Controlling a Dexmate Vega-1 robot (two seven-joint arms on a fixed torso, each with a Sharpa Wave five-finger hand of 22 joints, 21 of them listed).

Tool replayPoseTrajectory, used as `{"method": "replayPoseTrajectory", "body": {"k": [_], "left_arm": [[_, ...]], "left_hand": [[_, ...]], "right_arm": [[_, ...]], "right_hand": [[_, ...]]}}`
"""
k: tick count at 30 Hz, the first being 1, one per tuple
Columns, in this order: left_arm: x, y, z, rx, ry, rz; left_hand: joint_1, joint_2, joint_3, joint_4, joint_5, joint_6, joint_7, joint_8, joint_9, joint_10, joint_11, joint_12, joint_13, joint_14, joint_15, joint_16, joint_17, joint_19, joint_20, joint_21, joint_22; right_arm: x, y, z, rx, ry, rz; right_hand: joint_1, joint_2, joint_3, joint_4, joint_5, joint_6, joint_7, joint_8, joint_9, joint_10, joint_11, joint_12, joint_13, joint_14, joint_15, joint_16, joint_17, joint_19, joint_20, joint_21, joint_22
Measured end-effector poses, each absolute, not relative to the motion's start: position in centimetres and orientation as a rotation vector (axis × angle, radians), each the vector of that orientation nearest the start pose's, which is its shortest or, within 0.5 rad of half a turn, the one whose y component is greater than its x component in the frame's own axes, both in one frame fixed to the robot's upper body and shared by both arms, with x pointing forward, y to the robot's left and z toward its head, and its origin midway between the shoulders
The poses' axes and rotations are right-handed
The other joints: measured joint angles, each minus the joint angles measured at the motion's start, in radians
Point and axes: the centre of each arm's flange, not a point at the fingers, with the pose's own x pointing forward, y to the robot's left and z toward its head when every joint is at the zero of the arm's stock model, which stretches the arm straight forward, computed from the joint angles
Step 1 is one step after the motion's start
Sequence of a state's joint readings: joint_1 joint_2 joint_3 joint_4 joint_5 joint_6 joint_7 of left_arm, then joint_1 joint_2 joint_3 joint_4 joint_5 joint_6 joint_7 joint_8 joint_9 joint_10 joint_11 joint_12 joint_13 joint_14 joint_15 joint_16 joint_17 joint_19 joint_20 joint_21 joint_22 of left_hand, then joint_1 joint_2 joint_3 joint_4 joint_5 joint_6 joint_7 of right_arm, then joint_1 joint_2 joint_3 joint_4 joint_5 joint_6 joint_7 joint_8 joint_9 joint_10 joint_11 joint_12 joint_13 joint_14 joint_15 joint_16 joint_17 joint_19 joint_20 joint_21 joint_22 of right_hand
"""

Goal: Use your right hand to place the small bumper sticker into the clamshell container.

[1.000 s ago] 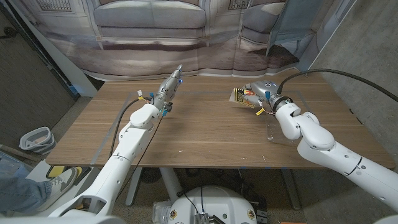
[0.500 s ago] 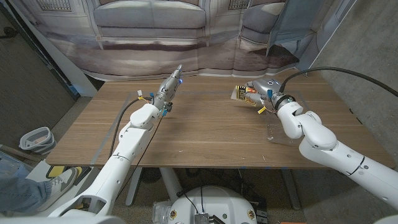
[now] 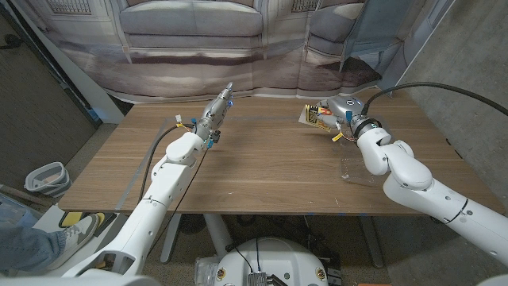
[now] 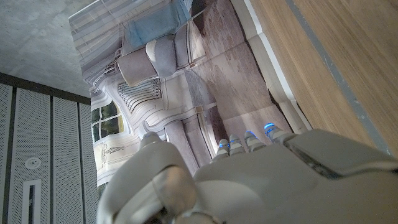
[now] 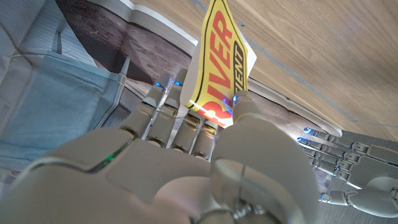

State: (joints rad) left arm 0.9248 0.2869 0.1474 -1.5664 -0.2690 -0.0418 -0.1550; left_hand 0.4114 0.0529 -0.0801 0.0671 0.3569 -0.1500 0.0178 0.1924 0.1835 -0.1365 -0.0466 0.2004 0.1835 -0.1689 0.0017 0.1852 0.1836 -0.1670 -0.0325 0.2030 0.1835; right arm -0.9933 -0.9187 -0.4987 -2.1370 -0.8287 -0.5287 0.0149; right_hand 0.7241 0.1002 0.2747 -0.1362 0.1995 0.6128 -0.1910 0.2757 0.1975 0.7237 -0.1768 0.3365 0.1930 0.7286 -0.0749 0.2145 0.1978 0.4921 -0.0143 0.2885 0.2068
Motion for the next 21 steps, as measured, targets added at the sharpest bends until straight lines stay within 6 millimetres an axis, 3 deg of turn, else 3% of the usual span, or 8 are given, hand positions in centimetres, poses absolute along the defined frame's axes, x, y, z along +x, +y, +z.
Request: {"method": "replayPoseTrajectory", "body": {"k": [21], "left_arm": [[62.0, 23.2, 1.6, 0.110, -0.639, -0.282]], "left_hand": [[0.000, 0.000, -0.003, -0.003, 0.000, 0.000, 0.000, 0.000, 0.000, 0.000, 0.000, 0.000, 0.000, 0.000, 0.000, 0.000, 0.000, 0.000, 0.000, 0.000, 0.000]], "right_arm": [[51.5, -25.3, 3.5, -1.557, -0.575, -0.379]], "right_hand": [[0.000, 0.000, 0.004, 0.004, 0.000, 0.001, -0.001, -0.007, 0.000, 0.000, 0.000, -0.008, 0.000, 0.000, 0.000, -0.004, 0.000, 0.000, 0.000, 0.000, 0.005]]}}
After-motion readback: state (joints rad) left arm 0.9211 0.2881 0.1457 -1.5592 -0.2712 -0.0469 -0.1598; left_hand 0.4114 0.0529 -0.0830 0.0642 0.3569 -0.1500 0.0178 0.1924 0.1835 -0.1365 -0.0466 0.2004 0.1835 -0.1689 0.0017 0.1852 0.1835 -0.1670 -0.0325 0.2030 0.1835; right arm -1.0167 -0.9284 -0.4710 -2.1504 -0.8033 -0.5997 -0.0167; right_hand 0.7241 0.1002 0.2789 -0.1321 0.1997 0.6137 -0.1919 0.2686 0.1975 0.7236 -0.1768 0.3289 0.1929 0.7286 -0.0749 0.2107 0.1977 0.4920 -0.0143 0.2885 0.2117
